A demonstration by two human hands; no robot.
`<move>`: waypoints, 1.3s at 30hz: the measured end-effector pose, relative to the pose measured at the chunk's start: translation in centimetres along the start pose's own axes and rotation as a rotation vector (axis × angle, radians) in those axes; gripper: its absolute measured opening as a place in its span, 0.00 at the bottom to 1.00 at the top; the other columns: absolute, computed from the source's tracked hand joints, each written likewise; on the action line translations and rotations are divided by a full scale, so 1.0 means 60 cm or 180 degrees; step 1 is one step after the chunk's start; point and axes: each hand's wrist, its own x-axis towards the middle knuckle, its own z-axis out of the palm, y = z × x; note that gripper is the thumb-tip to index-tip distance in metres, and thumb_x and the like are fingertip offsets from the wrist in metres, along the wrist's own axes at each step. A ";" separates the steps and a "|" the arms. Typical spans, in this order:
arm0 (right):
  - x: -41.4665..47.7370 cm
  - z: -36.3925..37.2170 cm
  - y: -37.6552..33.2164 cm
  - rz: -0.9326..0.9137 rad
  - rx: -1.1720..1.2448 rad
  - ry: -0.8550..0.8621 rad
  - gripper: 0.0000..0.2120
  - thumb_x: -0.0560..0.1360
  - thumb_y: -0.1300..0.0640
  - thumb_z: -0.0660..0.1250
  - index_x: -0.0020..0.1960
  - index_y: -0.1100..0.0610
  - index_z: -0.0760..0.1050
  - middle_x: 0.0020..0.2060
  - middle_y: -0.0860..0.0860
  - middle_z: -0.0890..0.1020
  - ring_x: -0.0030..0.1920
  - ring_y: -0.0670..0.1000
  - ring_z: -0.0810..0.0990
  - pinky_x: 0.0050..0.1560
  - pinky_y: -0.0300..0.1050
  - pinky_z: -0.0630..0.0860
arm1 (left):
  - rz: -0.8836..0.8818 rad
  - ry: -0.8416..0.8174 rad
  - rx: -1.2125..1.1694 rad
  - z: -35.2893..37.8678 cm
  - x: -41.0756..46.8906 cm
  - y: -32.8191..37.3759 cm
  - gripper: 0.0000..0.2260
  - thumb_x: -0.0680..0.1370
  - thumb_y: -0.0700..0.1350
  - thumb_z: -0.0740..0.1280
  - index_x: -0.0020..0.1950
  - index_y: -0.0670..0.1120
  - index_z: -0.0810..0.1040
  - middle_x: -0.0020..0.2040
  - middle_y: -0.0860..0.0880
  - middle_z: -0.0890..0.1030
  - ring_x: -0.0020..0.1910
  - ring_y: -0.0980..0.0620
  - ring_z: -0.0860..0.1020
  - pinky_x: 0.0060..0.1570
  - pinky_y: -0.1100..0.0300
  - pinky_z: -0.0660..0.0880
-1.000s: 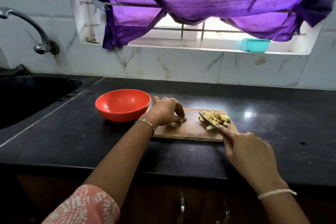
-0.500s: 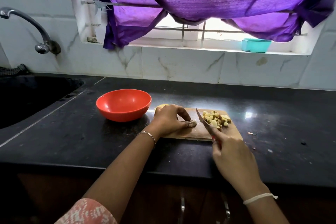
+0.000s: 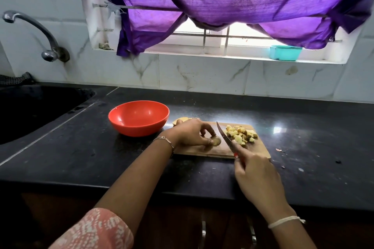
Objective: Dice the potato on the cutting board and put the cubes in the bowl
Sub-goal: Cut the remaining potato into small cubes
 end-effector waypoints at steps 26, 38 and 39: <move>-0.013 0.014 0.000 -0.0487 -0.0642 0.0252 0.25 0.80 0.48 0.54 0.75 0.34 0.53 0.51 0.47 0.81 0.49 0.47 0.80 0.43 0.42 0.73 | -0.0565 0.1253 -0.0556 0.054 -0.009 0.001 0.15 0.68 0.65 0.71 0.48 0.58 0.82 0.47 0.58 0.78 0.55 0.55 0.75 0.54 0.52 0.62; -0.002 0.027 -0.004 -0.0689 -0.1094 0.0163 0.27 0.81 0.54 0.54 0.77 0.41 0.52 0.50 0.48 0.81 0.49 0.50 0.80 0.42 0.44 0.73 | -0.0597 0.1160 -0.0579 0.055 -0.005 0.000 0.15 0.70 0.64 0.70 0.52 0.58 0.81 0.48 0.58 0.78 0.55 0.56 0.75 0.54 0.52 0.61; 0.001 0.024 -0.002 -0.0687 -0.1092 0.0134 0.27 0.81 0.54 0.54 0.77 0.40 0.52 0.51 0.49 0.81 0.50 0.50 0.80 0.43 0.43 0.73 | -0.0595 0.1124 -0.0605 0.054 -0.005 -0.001 0.15 0.70 0.64 0.70 0.51 0.59 0.81 0.48 0.59 0.78 0.55 0.56 0.75 0.53 0.52 0.61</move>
